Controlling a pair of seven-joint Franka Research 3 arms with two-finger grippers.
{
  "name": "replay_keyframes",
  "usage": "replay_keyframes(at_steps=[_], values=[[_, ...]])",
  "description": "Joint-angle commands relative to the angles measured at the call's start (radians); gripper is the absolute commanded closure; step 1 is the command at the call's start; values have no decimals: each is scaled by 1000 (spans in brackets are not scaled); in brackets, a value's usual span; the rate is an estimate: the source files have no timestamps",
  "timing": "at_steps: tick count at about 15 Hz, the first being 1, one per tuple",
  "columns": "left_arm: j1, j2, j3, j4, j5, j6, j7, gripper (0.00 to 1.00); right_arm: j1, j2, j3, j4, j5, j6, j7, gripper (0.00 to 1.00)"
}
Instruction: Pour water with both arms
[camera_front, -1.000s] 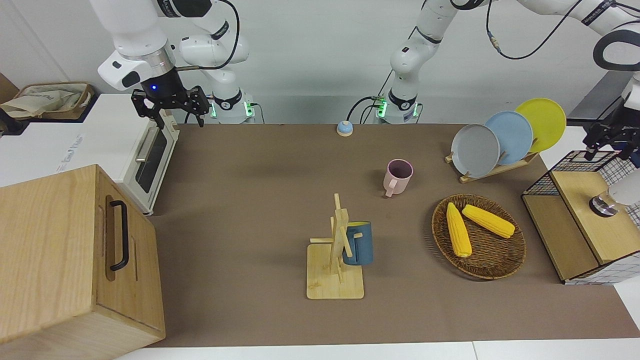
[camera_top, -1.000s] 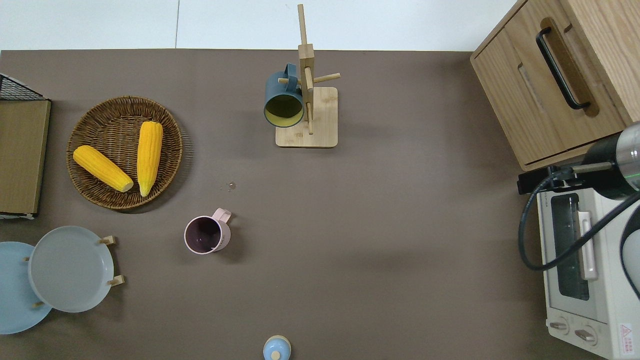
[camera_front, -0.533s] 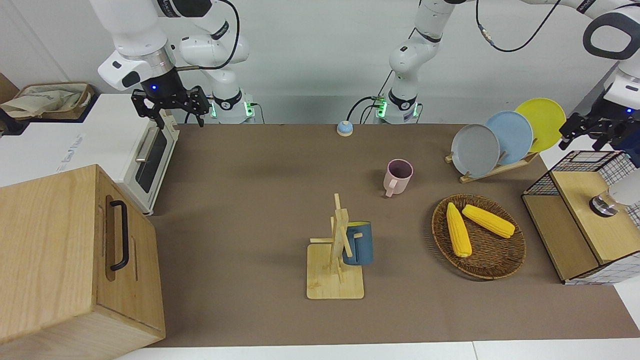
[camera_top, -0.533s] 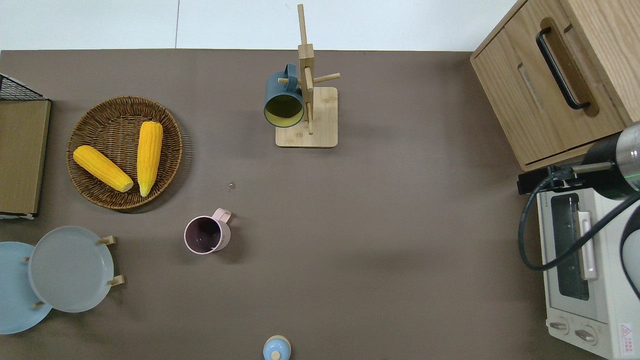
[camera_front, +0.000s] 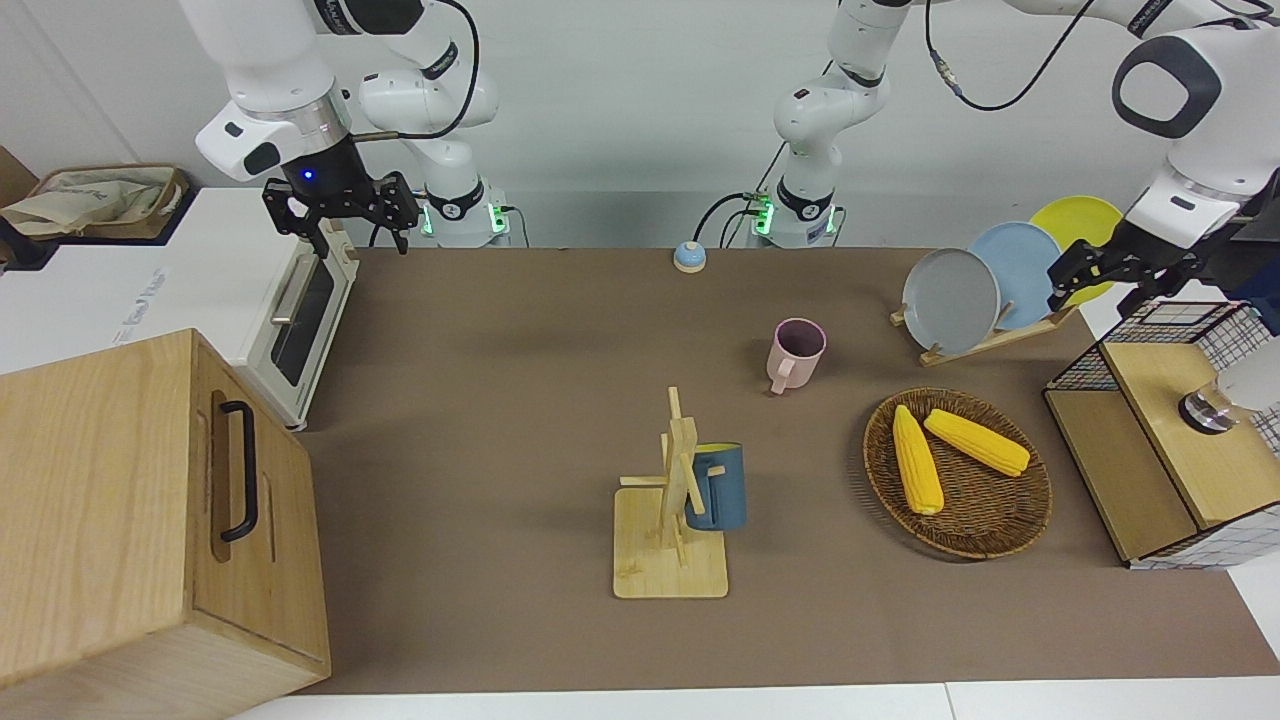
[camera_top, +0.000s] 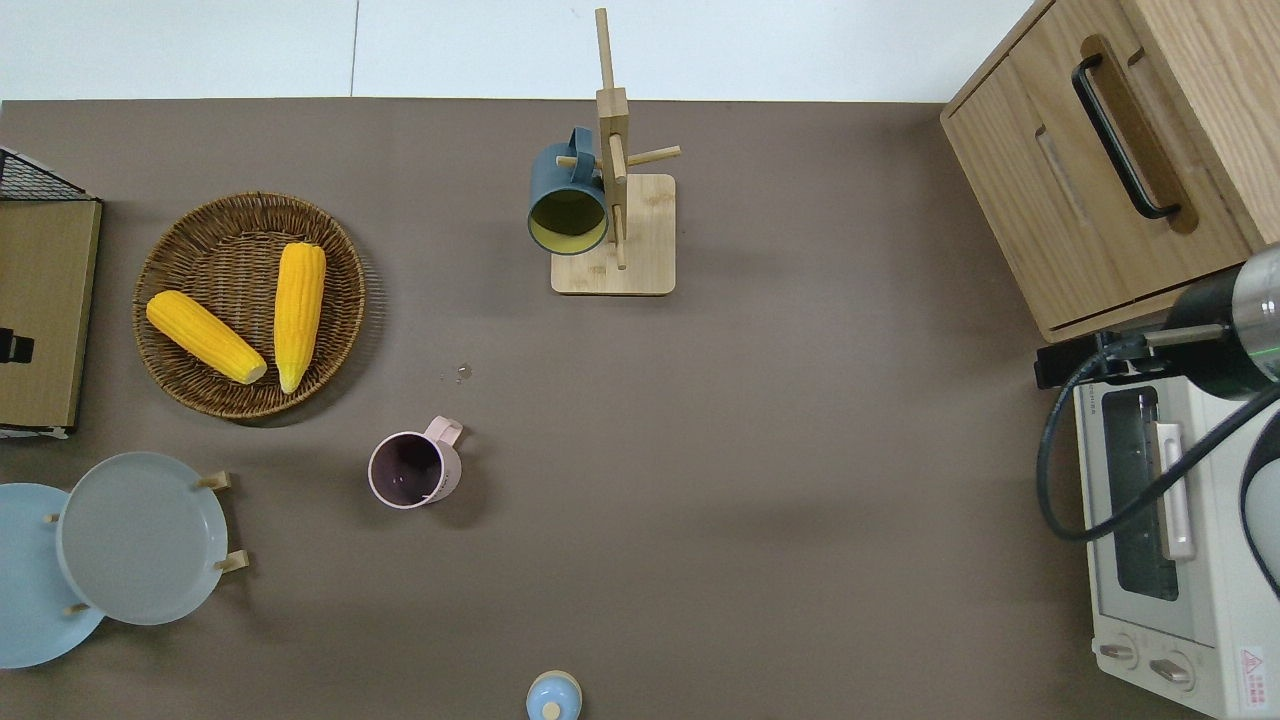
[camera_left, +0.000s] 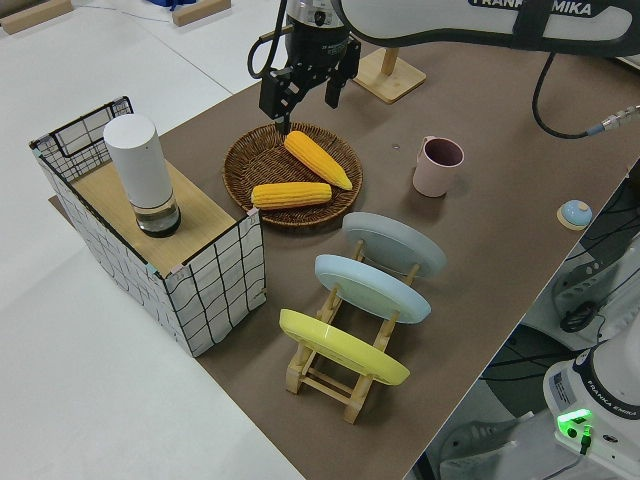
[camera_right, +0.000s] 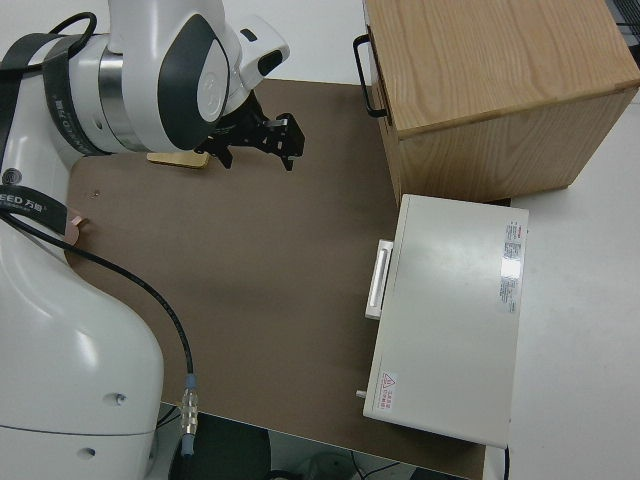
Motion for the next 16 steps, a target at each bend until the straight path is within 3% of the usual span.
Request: replay_keyframes(at_steps=[1, 10, 16], values=[[-126, -11, 23, 1, 30, -39, -108, 0, -1, -7, -2, 2, 14, -1, -17, 9], [-362, -18, 37, 4, 41, -85, -352, 0, -1, -7, -2, 2, 14, -1, -17, 7], [-531, -58, 152, 4, 41, -103, -400, 0, -1, -7, -2, 2, 16, -1, -17, 9]])
